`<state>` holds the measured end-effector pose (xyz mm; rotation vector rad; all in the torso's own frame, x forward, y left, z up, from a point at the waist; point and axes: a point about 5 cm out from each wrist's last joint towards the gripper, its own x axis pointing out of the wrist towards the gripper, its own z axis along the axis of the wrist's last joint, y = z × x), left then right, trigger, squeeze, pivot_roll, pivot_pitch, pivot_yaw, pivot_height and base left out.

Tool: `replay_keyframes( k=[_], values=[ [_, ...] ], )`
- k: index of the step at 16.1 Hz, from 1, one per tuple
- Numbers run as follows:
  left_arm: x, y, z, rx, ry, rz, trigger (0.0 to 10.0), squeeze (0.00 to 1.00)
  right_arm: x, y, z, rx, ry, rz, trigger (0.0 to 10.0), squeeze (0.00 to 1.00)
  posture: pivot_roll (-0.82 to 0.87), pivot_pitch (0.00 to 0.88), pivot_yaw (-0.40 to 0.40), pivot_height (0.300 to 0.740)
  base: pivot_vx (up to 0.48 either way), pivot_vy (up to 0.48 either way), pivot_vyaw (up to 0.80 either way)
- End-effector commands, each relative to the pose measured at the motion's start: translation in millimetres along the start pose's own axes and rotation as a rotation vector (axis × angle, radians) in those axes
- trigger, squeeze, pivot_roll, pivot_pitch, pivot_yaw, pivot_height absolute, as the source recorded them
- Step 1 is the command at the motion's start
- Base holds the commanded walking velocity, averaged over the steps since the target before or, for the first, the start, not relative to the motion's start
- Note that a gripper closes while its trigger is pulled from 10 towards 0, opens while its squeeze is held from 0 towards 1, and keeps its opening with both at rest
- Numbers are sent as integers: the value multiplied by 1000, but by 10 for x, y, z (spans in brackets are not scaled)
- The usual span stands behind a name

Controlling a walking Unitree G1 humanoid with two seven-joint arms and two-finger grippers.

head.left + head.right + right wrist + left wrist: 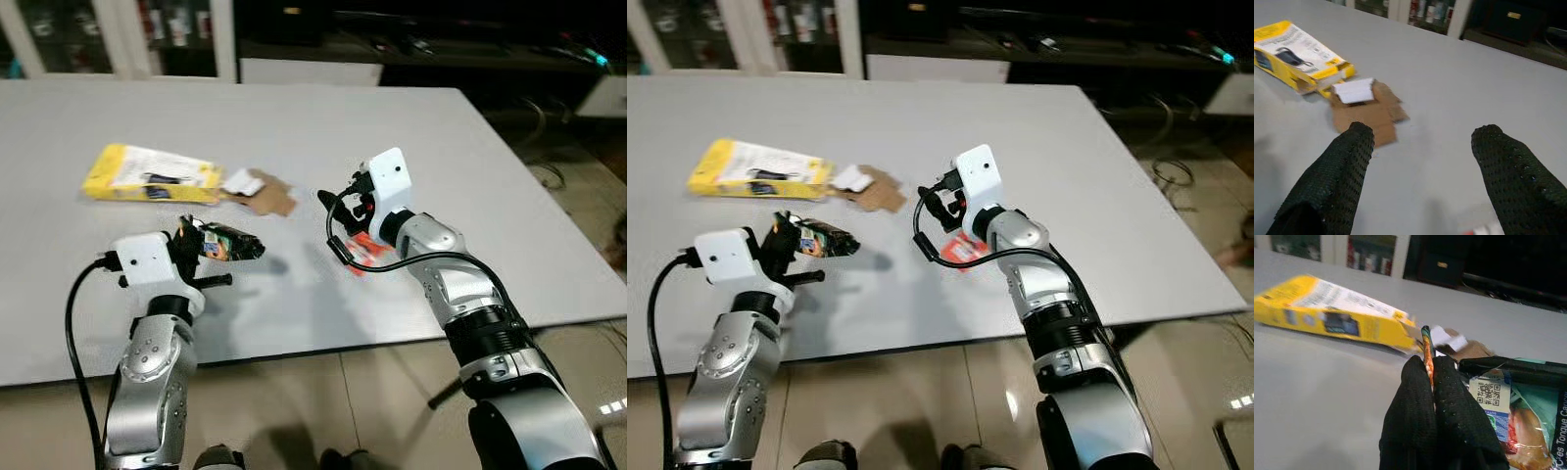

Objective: Picking trash to rubbish bin

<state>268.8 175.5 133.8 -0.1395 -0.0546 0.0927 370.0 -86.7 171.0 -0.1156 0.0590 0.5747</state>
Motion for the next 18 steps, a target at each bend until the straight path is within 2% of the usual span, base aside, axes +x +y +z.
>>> replay_keyframes(
  k=[1, 4, 7, 18],
  values=[
    [8, -10, -23, -5, 10, -9, 10000, 0, -4, -8, 20, -12, -13, 0, 10000, 0, -5, 77, -78, 740, 0, 0, 0],
    [7, 3, -34, -8, 15, -2, 10000, 0, -5, 29, 20, -19, -20, 18, 10000, 0, -5, 77, -78, 740, 0, 0, 0],
    [8, 10, -38, -7, 19, 3, 10000, 0, -4, 50, 12, -20, -18, 33, 10000, 0, -5, 77, -78, 740, 0, -251, 0],
    [2, 16, -50, -8, 27, 6, 10000, 0, -16, 71, -15, -29, -10, 46, 10000, 0, -7, 85, -82, 740, 0, -394, 0]
  ],
)
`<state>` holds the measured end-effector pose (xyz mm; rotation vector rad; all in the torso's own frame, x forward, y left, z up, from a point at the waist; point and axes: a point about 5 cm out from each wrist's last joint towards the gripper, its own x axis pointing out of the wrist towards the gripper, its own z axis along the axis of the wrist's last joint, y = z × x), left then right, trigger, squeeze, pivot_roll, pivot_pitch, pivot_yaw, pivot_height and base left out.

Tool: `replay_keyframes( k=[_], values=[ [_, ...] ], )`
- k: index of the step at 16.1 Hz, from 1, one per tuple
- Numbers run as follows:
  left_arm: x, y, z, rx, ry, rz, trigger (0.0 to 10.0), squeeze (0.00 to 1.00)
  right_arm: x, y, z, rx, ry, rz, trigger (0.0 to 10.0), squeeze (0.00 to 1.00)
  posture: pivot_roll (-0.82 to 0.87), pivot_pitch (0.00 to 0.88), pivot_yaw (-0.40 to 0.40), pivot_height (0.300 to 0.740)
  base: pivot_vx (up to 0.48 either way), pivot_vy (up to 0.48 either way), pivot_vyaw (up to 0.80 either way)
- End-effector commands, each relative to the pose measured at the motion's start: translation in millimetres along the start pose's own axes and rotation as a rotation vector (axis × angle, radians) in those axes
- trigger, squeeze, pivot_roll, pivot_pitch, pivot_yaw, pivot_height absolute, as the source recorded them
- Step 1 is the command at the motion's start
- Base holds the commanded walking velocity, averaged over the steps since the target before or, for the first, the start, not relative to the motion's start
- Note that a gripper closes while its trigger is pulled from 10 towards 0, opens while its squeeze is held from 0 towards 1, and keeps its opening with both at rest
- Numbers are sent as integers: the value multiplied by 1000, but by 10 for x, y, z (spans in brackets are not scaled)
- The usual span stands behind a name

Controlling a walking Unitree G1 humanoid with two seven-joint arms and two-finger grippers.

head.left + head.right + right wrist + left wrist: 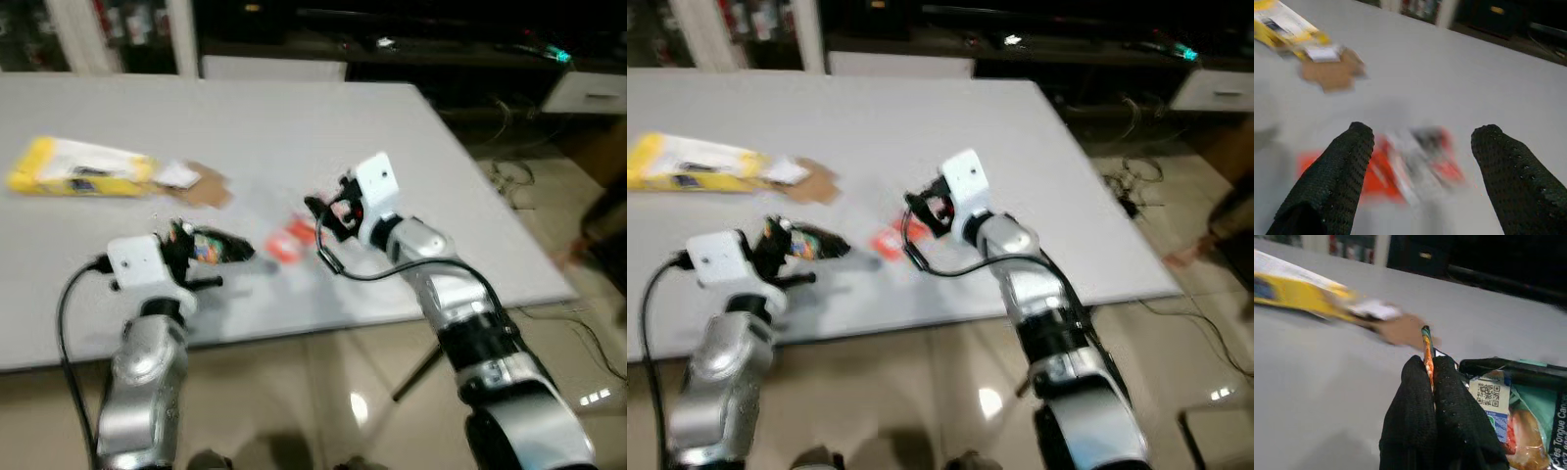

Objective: Picking trash to rubbish bin

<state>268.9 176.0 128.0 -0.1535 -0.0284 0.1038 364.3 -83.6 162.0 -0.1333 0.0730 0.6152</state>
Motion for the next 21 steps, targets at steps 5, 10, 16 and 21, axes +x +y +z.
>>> replay_keyframes(
  k=[5, 10, 16, 21],
  values=[
    [3, 19, 5, 8, 5, -1, 10000, 0, 7, 7, 69, -16, -26, 5, 10000, 0, -5, 88, -82, 740, 0, -430, 0],
    [-17, 73, -2, 17, -2, 37, 10000, 0, 4, 10, 46, -8, -23, 5, 10000, 0, -3, 90, -80, 740, 0, 0, 0],
    [-12, 96, 5, 15, -6, 58, 10000, 0, 3, 20, 54, -11, -32, 17, 10000, 0, -3, 90, -80, 740, 0, 0, 397],
    [-7, 120, 28, 16, -13, 63, 10000, 0, 11, 24, 53, -8, -33, 14, 10000, 0, 3, 90, -79, 740, 0, 0, 720]
  ],
)
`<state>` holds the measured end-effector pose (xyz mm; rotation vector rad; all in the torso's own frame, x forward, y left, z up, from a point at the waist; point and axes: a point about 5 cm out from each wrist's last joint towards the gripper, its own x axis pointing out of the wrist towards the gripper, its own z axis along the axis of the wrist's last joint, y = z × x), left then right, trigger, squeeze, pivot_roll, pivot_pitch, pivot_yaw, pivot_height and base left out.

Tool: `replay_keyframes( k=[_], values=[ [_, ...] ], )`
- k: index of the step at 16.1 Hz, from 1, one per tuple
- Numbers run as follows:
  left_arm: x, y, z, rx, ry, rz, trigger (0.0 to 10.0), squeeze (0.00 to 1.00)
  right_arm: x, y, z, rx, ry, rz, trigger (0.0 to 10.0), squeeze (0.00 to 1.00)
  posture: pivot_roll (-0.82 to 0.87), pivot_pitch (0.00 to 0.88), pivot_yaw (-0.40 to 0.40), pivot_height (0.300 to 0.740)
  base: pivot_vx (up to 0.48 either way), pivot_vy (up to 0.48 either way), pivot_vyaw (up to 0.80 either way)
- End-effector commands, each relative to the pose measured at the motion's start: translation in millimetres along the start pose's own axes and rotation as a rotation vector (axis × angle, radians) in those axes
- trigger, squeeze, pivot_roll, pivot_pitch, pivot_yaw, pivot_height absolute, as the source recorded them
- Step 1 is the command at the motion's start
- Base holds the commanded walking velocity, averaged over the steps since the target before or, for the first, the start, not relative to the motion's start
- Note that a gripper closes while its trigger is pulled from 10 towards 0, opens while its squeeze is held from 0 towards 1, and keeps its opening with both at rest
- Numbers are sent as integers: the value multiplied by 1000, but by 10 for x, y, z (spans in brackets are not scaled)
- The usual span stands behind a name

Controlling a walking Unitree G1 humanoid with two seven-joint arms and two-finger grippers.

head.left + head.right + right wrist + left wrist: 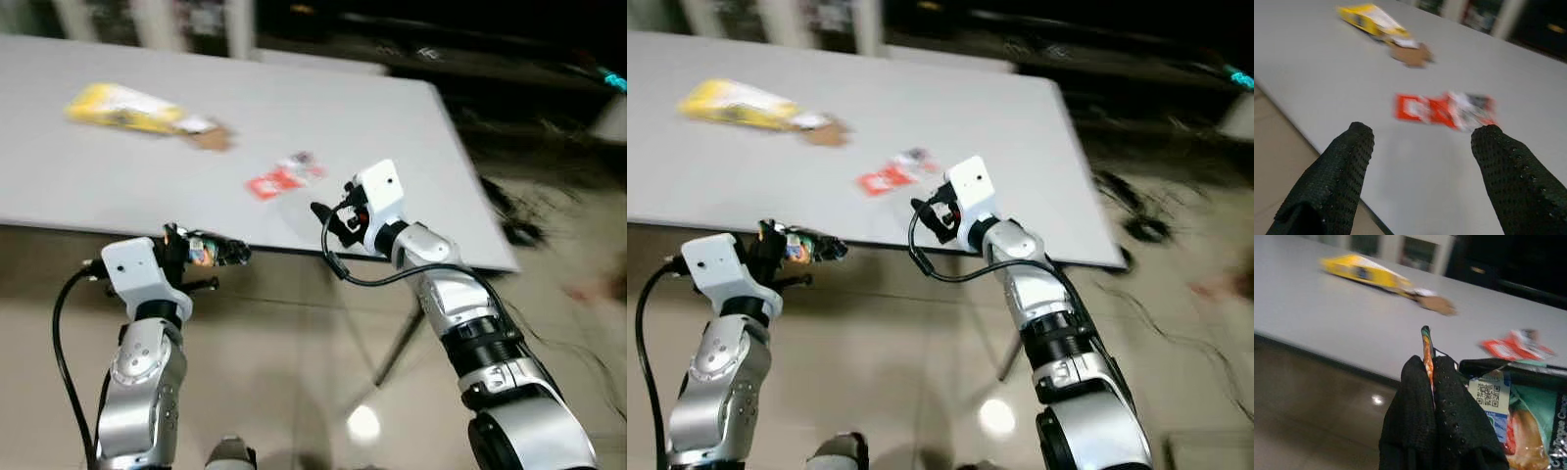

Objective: Picking trash to rubbish bin

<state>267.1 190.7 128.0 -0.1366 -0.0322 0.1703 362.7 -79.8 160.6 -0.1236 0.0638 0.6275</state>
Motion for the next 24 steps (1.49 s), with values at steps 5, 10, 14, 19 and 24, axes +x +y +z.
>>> replay_keyframes(
  k=[5, 10, 14, 19, 24],
  values=[
    [19, 11, 89, -7, -31, 1, 10000, 0, -8, -69, 155, 18, -95, -45, 10000, 0, 3, 90, -79, 740, 0, 0, 0],
    [18, 167, 146, 42, -66, 23, 10000, 0, -131, -215, 297, 87, -246, -164, 10000, 0, 1, 91, -76, 740, 0, 0, 0],
    [20, 158, 218, 39, -95, 8, 10000, 0, -209, -177, 185, 92, -247, -189, 10000, 0, 5, 84, -67, 740, 259, 0, 0],
    [51, 123, 309, 25, -121, -16, 10000, 0, -203, -138, 175, 95, -247, -189, 10000, 0, 8, 81, -62, 740, 447, 0, 0],
    [36, 126, 329, 24, -121, -22, 10000, 0, -195, -141, 162, 95, -243, -192, 10000, 0, 18, 86, -58, 740, 435, 0, 0]
  ],
)
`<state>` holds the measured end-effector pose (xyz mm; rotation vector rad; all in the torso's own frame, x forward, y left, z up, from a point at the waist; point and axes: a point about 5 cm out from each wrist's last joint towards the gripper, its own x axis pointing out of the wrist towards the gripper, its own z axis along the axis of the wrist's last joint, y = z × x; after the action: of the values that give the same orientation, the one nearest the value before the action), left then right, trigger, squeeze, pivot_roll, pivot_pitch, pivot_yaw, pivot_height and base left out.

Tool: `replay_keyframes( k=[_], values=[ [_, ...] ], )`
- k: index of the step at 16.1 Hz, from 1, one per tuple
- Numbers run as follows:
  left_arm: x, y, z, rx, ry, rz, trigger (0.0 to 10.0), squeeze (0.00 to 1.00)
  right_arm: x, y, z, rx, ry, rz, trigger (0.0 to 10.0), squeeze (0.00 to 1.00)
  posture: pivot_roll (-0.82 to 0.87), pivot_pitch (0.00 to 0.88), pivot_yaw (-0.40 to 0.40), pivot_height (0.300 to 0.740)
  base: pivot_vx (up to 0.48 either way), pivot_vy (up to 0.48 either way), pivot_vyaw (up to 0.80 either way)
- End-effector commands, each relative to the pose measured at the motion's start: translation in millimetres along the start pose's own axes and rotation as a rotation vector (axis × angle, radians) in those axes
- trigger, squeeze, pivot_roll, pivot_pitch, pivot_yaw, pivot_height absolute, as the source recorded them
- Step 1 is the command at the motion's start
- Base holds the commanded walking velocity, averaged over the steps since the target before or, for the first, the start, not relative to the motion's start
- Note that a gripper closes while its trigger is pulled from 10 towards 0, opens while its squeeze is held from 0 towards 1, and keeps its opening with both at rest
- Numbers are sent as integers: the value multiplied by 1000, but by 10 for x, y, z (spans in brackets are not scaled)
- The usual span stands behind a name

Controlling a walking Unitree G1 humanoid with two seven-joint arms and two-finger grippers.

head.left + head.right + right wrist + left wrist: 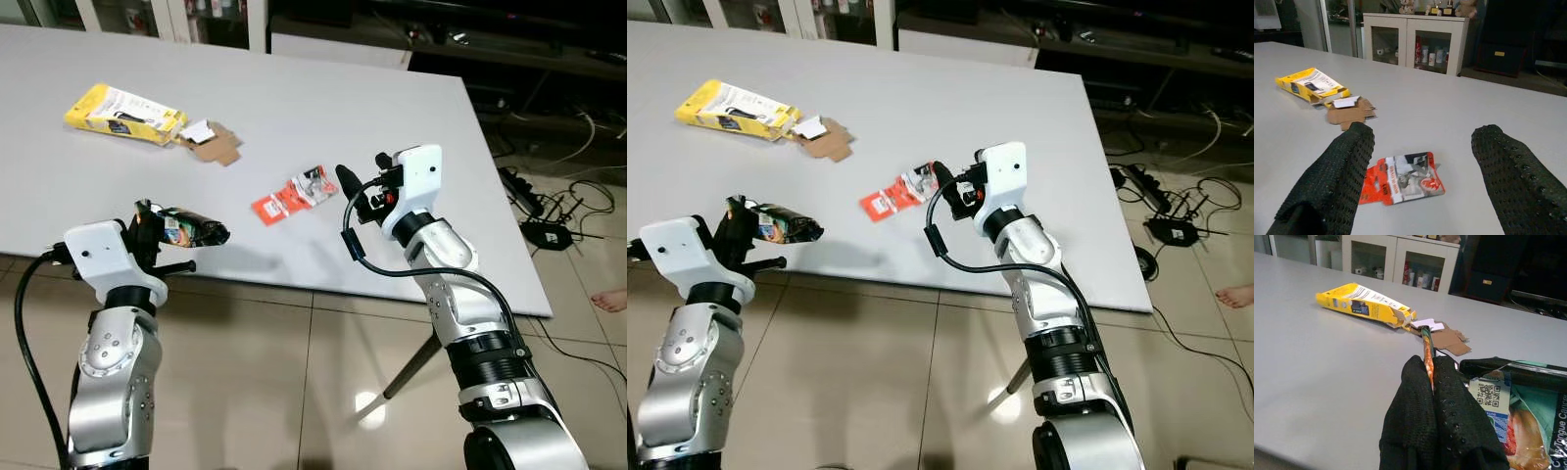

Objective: Picking trash to rubbish bin

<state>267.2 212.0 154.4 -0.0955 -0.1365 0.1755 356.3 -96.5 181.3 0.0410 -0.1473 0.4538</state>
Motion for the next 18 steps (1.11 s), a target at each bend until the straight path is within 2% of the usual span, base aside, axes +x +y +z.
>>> replay_keyframes(
  k=[1, 8, 13, 18],
  values=[
    [-3, -46, 46, -8, -13, -19, 10000, 0, -25, -22, -12, -2, -3, -11, 10000, 0, 19, 87, -57, 740, 428, 0, 0],
    [-13, -84, 52, -10, -8, -28, 10000, 0, -30, -4, -47, 1, 9, -7, 10000, 0, 22, 89, -55, 740, 429, 0, 0],
    [-47, -65, 34, -3, 11, 7, 10000, 0, -1, -21, -93, -26, 74, 40, 10000, 0, 27, 101, -63, 740, 0, 0, 0],
    [-73, -64, 21, -2, 14, 37, 10000, 0, 79, -194, -59, -87, 161, 110, 10000, 0, 28, 107, -73, 740, 0, 0, 0]
  ],
)
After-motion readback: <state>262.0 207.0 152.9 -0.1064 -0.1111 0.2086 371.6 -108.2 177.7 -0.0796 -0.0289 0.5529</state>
